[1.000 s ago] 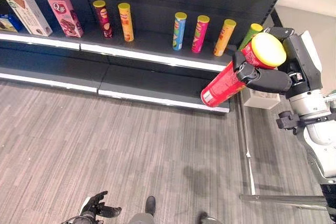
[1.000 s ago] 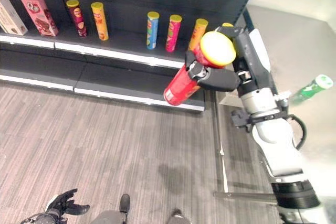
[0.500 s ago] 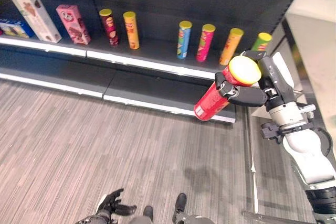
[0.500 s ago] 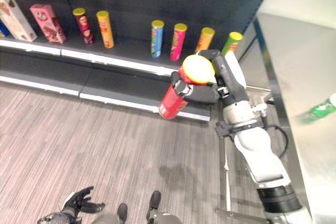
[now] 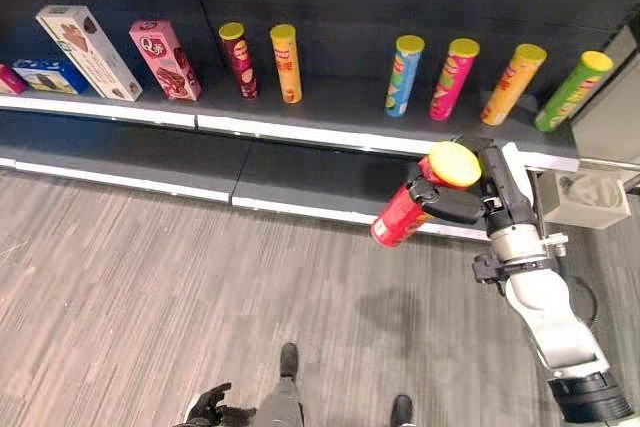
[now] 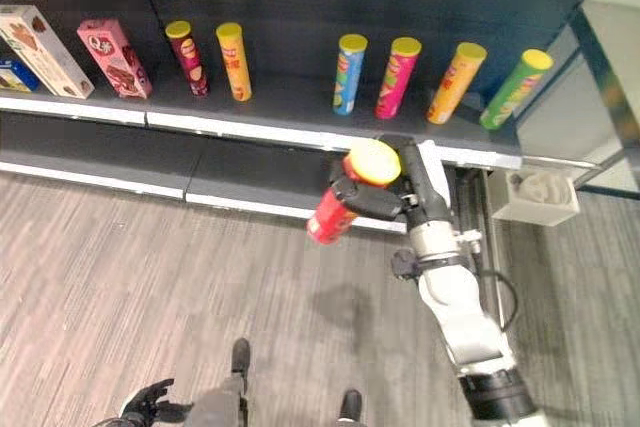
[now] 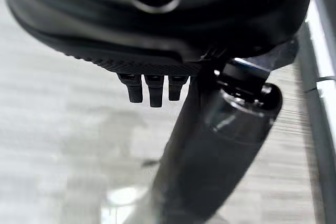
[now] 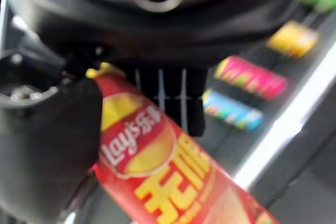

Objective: Put the goods on the table back onto the shelves and tidy them up.

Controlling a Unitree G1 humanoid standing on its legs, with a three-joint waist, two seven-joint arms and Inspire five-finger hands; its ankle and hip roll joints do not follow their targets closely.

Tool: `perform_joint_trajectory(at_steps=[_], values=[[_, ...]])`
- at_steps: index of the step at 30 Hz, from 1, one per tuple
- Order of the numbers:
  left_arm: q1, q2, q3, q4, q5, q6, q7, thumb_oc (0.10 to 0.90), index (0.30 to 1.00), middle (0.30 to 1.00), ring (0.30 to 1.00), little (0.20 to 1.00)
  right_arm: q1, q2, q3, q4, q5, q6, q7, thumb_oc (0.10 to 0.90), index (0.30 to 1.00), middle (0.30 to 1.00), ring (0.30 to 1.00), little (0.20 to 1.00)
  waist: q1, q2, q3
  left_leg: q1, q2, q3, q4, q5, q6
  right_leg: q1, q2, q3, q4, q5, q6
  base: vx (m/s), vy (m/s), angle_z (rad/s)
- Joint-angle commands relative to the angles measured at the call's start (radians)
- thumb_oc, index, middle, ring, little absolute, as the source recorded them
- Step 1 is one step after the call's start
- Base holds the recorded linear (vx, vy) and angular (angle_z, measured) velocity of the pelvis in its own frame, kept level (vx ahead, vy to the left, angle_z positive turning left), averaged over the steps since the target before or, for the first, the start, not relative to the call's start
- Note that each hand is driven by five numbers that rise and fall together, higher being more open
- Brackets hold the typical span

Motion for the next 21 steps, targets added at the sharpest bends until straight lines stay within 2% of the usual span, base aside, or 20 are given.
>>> perform_joint_trajectory(at_steps=[1,3,4,6,7,8,9,10,11,12,14,16,21], values=[[0.032,0.108,-0.006,-0.05,0.025,-0.028,0.037,0.8,0.9,0.9,0.9,0.9,-0.195,-0.054,-0.044,-0.065,-0.003,-0.103,-0.039,0.4,0.3,0.3,0.3,0.3,0.044,-0.03,-0.071,-0.018,0.04,0.022,0.027,-0.099,-0.027,-0.002,-0.078,0.019,0.079,0.054,0.084,0.13,0.397,-0.35],[0.028,0.118,-0.008,-0.066,0.02,-0.025,0.036,0.8,0.9,0.9,0.9,0.9,-0.188,-0.056,-0.041,-0.057,-0.012,-0.095,-0.04,0.4,0.3,0.3,0.3,0.3,0.022,-0.024,-0.051,0.015,0.021,0.014,0.023,-0.119,-0.011,-0.055,-0.027,0.071,0.147,0.047,0.063,0.09,0.181,-0.25],[0.023,0.118,-0.005,-0.07,0.015,-0.025,0.039,0.8,0.9,0.9,0.9,0.9,-0.192,-0.055,-0.037,-0.056,-0.015,-0.097,-0.04,0.4,0.3,0.3,0.3,0.3,0.02,-0.018,-0.046,0.021,0.018,0.017,0.02,-0.12,-0.007,-0.075,-0.005,0.067,0.131,0.041,0.059,0.11,0.16,0.16],[0.016,0.117,-0.004,-0.078,0.006,-0.028,0.039,0.8,0.9,0.9,0.9,0.9,-0.201,-0.052,-0.029,-0.059,-0.015,-0.098,-0.042,0.4,0.3,0.3,0.3,0.3,0.016,-0.015,-0.037,0.035,0.011,0.026,0.015,-0.132,-0.006,-0.089,0.022,0.017,0.065,0.022,0.055,0.09,0.08,0.15],[0.017,0.117,-0.004,-0.078,0.006,-0.028,0.039,0.8,0.9,0.9,0.9,0.9,-0.201,-0.052,-0.029,-0.059,-0.015,-0.098,-0.042,0.4,0.3,0.3,0.3,0.3,0.015,-0.014,-0.037,0.036,0.012,0.025,0.015,-0.133,-0.007,-0.085,0.024,0.014,0.061,0.023,0.054,0.08,0.019,-0.06],[0.016,0.114,-0.006,-0.083,0.001,-0.029,0.037,0.8,0.9,0.9,0.9,0.9,-0.205,-0.052,-0.025,-0.057,-0.016,-0.099,-0.041,0.4,0.3,0.3,0.3,0.3,0.008,-0.014,-0.033,0.045,0.009,0.023,0.01,-0.14,-0.006,-0.102,0.051,0.007,0.031,0.023,0.054,0.1,0.014,-0.01],[0.011,0.109,-0.005,-0.084,-0.004,-0.031,0.036,0.8,0.9,0.9,0.9,0.9,-0.204,-0.055,-0.025,-0.05,-0.023,-0.099,-0.043,0.4,0.3,0.3,0.3,0.3,0.001,-0.015,-0.025,0.055,0.004,0.017,0.007,-0.145,-0.005,-0.128,0.084,0.024,-0.001,0.029,0.056,0.2,0.023,0.15],[0.008,0.099,-0.009,-0.09,-0.006,-0.032,0.033,0.8,0.9,0.9,0.9,0.9,-0.201,-0.056,-0.026,-0.044,-0.027,-0.098,-0.047,0.4,0.3,0.3,0.3,0.3,-0.013,-0.025,-0.015,0.066,-0.015,0.0,0.007,-0.152,0.001,-0.163,0.125,0.073,-0.068,0.058,0.067,0.22,0.009,0.19],[0.008,0.093,-0.012,-0.094,-0.007,-0.033,0.03,0.8,0.9,0.9,0.9,0.9,-0.199,-0.054,-0.024,-0.041,-0.032,-0.099,-0.05,0.4,0.3,0.3,0.3,0.3,-0.018,-0.028,-0.011,0.075,-0.022,-0.009,0.007,-0.161,0.002,-0.176,0.143,0.098,-0.098,0.075,0.07,0.18,0.001,0.07],[0.008,0.093,-0.012,-0.094,-0.007,-0.033,0.03,0.8,0.9,0.9,0.9,0.9,-0.199,-0.054,-0.023,-0.04,-0.032,-0.099,-0.051,0.4,0.3,0.3,0.3,0.3,-0.017,-0.027,-0.011,0.077,-0.02,-0.009,0.007,-0.163,0.002,-0.172,0.145,0.098,-0.102,0.077,0.07,0.13,-0.019,0.05],[0.003,0.081,-0.023,-0.11,-0.017,-0.035,0.025,0.8,0.9,0.9,0.9,0.9,-0.209,-0.047,0.0,-0.016,-0.024,-0.095,-0.053,0.4,0.3,0.3,0.3,0.3,-0.027,-0.032,0.011,0.087,-0.032,-0.041,0.007,-0.171,0.004,-0.221,0.174,0.139,-0.14,0.123,0.08,0.15,-0.098,0.28],[0.005,0.078,-0.031,-0.125,-0.015,-0.04,0.022,0.8,0.9,0.9,0.9,0.9,-0.213,-0.048,0.011,0.003,-0.007,-0.094,-0.048,0.4,0.3,0.3,0.3,0.3,-0.023,-0.043,0.008,0.085,-0.041,-0.067,0.007,-0.178,0.003,-0.203,0.175,0.144,-0.172,0.123,0.074,0.15,-0.14,0.56],[0.025,0.059,-0.038,-0.135,-0.042,-0.043,0.014,0.8,0.9,0.9,0.9,0.9,-0.233,-0.071,0.02,0.022,-0.022,-0.097,-0.058,0.4,0.3,0.3,0.3,0.3,-0.01,-0.042,-0.006,0.086,-0.013,-0.108,0.007,-0.181,-0.018,-0.17,0.185,0.095,-0.175,0.113,0.054,0.14,-0.183,0.39]])
